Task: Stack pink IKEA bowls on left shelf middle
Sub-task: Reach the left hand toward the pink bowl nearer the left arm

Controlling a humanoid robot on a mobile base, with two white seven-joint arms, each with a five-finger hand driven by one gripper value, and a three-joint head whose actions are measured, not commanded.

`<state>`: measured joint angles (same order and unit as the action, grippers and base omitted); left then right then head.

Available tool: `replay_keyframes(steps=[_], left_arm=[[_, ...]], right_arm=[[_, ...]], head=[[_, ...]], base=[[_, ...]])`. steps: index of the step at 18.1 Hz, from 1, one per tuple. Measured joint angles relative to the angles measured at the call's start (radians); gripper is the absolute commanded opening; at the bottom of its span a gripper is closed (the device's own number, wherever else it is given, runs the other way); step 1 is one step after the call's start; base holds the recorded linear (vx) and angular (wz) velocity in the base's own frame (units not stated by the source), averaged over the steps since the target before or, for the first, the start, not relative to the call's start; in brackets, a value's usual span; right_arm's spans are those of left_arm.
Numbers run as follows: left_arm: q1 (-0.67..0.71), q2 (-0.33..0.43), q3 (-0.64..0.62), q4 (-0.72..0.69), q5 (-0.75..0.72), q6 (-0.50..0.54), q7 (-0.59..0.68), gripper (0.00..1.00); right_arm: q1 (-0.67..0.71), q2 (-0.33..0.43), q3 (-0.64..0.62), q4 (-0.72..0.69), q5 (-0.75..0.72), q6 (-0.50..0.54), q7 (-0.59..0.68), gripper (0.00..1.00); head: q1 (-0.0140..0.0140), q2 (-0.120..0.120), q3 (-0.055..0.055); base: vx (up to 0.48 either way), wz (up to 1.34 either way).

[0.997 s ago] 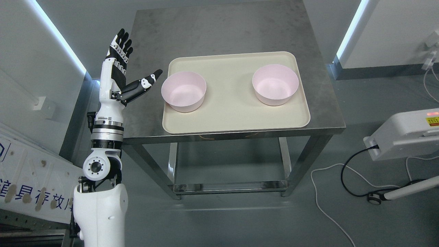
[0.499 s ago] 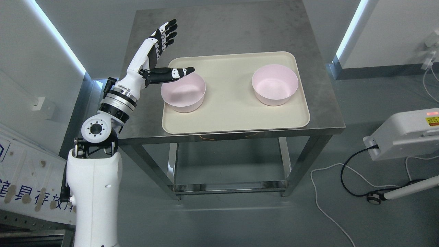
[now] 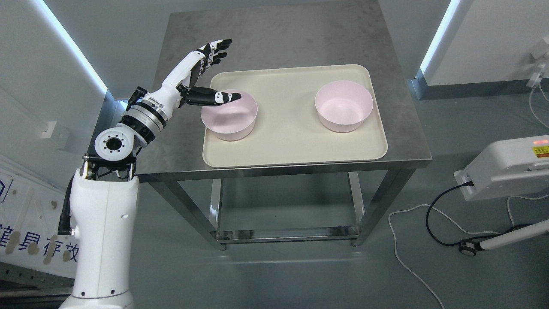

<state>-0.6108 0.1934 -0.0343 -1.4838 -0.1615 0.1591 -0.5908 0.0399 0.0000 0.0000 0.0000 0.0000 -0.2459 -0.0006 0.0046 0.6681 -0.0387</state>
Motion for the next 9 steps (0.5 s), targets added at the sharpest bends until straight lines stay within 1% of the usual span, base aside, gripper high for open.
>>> replay_keyframes(steps=[4, 7, 9], left_arm=[[-0.013, 0.020, -0.029, 0.035, -0.034, 0.012, -0.016, 0.71], [-0.038, 0.027, -0.057, 0.064, -0.065, 0.017, -0.018, 0.67], [-0.059, 0.030, -0.076, 0.087, -0.087, 0.005, -0.018, 0.61]], right_arm=[[0.000, 0.000, 0.000, 0.000, 0.000, 0.000, 0.000, 1.00], [0.000, 0.000, 0.000, 0.000, 0.000, -0.001, 0.000, 1.00], [0.000, 0.000, 0.000, 0.000, 0.000, -0.001, 0.000, 1.00]], head=[[0.0000, 0.000, 0.000], [0.0000, 0.000, 0.000], [0.0000, 0.000, 0.000]], base=[[0.000, 0.00], [0.000, 0.00], [0.000, 0.00]])
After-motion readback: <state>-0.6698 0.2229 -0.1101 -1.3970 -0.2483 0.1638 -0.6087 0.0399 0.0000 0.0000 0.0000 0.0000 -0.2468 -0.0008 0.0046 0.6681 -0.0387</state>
